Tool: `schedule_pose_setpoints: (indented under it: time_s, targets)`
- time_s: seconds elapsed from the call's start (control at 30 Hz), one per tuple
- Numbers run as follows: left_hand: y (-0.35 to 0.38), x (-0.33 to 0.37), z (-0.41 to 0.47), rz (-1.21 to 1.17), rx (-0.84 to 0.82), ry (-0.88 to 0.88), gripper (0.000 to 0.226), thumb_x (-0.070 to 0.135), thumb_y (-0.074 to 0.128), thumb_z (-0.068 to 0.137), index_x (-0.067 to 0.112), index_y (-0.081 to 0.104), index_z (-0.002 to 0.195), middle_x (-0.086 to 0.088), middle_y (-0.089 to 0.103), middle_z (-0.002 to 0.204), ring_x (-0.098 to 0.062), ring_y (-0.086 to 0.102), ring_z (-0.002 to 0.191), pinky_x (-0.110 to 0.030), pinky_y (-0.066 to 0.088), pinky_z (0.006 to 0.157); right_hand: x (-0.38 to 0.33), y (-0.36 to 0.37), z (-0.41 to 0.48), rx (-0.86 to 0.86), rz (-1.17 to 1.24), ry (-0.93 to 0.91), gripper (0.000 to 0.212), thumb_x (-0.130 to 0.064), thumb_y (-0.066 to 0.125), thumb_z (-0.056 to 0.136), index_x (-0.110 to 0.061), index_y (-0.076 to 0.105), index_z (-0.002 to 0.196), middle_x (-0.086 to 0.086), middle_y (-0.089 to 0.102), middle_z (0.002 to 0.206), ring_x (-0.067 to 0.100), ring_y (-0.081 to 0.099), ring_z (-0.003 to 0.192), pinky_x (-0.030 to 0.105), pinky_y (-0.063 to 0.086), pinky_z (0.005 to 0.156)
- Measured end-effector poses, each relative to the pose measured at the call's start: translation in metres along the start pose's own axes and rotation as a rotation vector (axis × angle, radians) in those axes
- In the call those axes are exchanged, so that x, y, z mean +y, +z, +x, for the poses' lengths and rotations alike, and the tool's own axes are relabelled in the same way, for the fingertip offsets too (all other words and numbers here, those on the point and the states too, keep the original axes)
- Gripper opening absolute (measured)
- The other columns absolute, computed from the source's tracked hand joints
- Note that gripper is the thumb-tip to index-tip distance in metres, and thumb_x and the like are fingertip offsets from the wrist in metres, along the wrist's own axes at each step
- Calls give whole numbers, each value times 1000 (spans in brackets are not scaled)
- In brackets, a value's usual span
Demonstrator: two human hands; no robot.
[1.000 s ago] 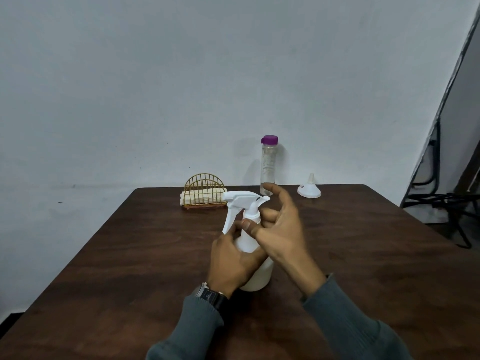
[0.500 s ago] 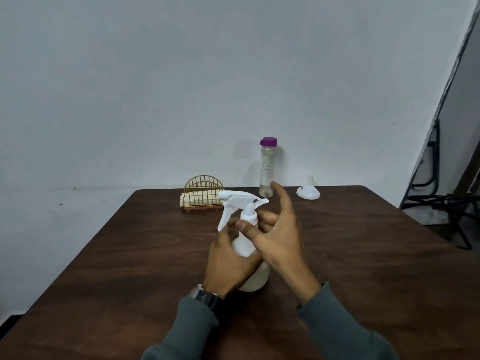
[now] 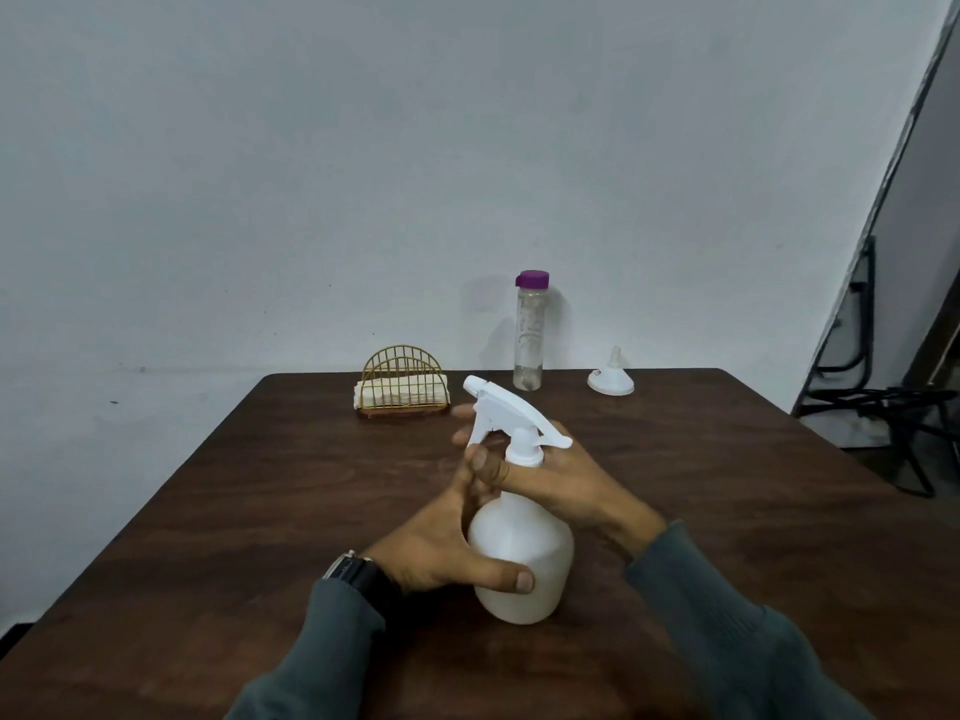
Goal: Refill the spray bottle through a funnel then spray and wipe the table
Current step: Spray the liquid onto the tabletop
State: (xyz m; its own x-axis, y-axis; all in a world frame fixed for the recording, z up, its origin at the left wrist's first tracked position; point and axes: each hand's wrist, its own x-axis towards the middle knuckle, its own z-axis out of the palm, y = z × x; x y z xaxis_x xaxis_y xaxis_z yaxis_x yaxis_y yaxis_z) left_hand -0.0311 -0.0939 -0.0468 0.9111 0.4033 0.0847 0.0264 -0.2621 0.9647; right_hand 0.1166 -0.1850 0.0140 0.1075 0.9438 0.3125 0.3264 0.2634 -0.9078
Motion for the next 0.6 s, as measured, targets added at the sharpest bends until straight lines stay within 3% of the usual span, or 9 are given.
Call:
schedule_pose_setpoints:
  time_s: [0.1,0.17,0.23,0.3,0.37,0.5,0.57,0.6]
  targets:
    - [0,7,-4,-47,-55,-43,100,18,90,62,39,38,144,9,64,139,-8,63,128,-29,55,101,0,6,-1,-26,72,1,30,-42,76,88,-22,73,110,14,77,107,42,73,86,52,60,84]
    - [-3,6,-4,-99,-90,-49,103,13,89,65,38,35,149,9,63,142,-10,62,131,-31,54,102,-2,8,-1,10,120,9,21,-43,73,90,-23,74,96,20,72,92,37,72,74,55,60,79]
    - [-7,0,-3,-160,-95,-51,108,10,87,69,32,28,157,4,60,149,-16,58,137,-38,50,110,-2,8,0,105,114,48,24,-49,70,90,-26,73,86,30,68,83,29,67,57,45,58,68]
    - [-13,-5,-1,-306,-59,-42,101,5,83,72,26,32,157,-8,57,154,-28,51,145,-47,38,119,-4,5,2,231,162,97,21,-43,68,96,-22,71,97,25,65,81,26,56,44,36,52,54]
    - [-20,-5,3,-450,122,-36,81,6,75,73,23,46,148,-14,60,150,-33,53,142,-46,35,115,-12,-8,3,326,233,190,17,-29,63,104,-21,66,118,16,63,83,24,48,40,30,47,46]
    - [-30,-2,6,-233,746,-19,38,36,77,86,29,67,121,5,78,119,-16,70,119,-47,47,114,-32,-39,-3,204,47,598,33,-40,63,102,-7,67,99,13,72,84,21,51,46,29,46,52]
    - [-36,-6,6,-168,949,-29,12,35,67,99,28,71,108,6,79,109,-13,71,111,-48,51,110,-36,-49,-8,126,-56,702,37,-43,63,102,-6,69,100,12,74,83,18,52,48,26,46,52]
    - [-38,-7,6,-195,1011,-28,12,34,61,103,27,71,103,3,80,106,-15,72,109,-48,52,108,-36,-52,-11,105,-89,740,40,-44,62,102,-5,70,101,12,74,83,17,52,47,25,45,52]
